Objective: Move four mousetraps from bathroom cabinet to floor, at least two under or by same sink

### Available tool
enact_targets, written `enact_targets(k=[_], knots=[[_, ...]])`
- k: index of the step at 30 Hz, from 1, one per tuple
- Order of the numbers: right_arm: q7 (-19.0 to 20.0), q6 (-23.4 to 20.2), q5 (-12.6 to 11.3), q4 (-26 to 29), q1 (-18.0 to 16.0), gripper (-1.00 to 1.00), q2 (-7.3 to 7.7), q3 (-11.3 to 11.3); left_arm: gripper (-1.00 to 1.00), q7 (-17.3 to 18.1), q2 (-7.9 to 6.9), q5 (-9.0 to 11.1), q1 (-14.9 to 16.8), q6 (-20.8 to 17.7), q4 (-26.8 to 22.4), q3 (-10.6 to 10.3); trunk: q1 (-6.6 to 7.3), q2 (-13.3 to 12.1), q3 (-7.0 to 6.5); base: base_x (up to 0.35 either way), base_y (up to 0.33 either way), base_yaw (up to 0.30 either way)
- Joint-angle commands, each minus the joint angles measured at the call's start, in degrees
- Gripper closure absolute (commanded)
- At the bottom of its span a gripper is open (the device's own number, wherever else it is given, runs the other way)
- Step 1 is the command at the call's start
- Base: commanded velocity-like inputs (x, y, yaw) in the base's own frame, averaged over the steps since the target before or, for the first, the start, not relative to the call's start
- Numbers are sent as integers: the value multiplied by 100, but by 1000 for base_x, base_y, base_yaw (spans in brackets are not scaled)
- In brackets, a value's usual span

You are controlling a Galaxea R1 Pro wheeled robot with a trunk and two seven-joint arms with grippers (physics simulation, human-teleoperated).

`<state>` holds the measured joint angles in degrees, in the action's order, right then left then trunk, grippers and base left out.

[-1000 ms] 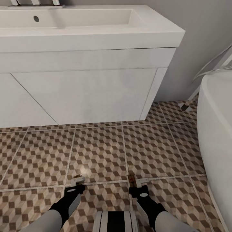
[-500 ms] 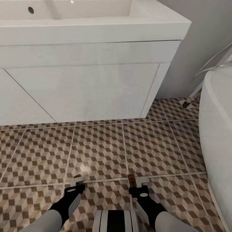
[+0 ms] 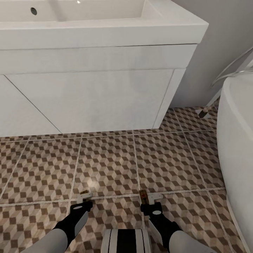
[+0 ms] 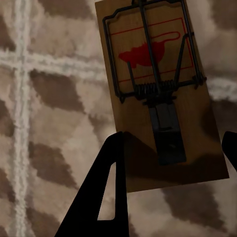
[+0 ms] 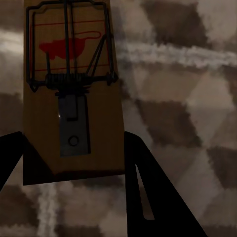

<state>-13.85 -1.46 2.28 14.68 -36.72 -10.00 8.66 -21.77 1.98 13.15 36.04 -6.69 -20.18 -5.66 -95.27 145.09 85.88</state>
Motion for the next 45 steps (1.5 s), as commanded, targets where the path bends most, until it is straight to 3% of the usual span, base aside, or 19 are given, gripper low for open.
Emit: enact_targets(k=[1,17,19,26,45], knots=[[-56,-13,9,0,-2,100,0,30,100,-46,-4,48,0,-33,-12,-49,1,1,3,0,0,0],[-59,-6,9,0,-2,100,0,31,100,-46,-4,40,0,34,-20,-51,1,1,3,0,0,0],[-58,11,9,0,-2,100,0,31,100,-46,-10,38,0,121,-17,-53,1,1,3,0,0,0],[-64,537,6,-172,-2,100,0,31,100,-70,-73,30,0,985,245,-65,1,1,3,0,0,0],[-65,1056,12,-337,-2,100,0,37,100,-134,-101,22,0,1162,479,-67,1,1,3,0,0,0]])
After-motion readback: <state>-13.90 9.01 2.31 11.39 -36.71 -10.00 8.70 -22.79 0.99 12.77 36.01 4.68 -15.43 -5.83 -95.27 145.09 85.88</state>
